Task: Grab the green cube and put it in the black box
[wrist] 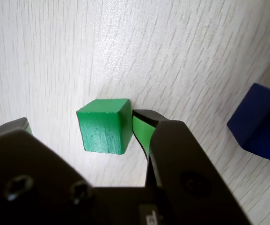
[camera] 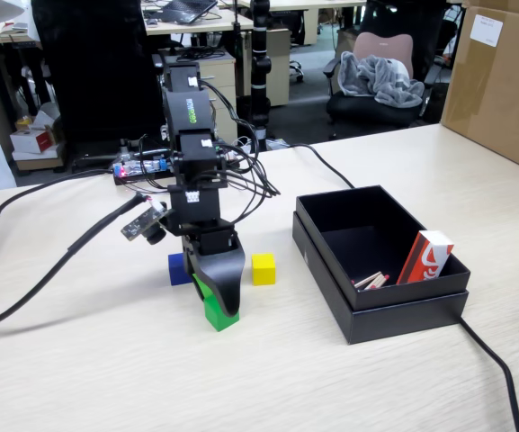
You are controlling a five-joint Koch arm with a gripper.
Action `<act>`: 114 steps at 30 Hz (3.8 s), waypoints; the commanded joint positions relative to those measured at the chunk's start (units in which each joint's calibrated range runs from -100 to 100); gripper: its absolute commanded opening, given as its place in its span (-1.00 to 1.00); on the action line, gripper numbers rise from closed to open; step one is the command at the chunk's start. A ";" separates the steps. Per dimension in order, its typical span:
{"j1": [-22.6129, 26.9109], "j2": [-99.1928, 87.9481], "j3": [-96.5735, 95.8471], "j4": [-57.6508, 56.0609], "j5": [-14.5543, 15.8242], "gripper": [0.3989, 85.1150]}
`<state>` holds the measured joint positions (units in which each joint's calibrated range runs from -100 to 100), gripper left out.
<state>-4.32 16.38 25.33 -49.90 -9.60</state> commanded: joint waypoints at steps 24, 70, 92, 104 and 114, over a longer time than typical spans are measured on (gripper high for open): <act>2.74 -19.99 4.77 -5.60 1.76 -0.99; 20.66 -8.86 -0.85 -5.52 11.87 -0.69; 14.65 -60.72 -12.09 3.03 10.50 0.04; 6.06 -104.10 -60.42 15.82 8.55 0.16; 3.42 -116.15 -95.23 32.93 8.94 0.16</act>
<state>-0.51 -98.45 -68.78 -26.60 -0.76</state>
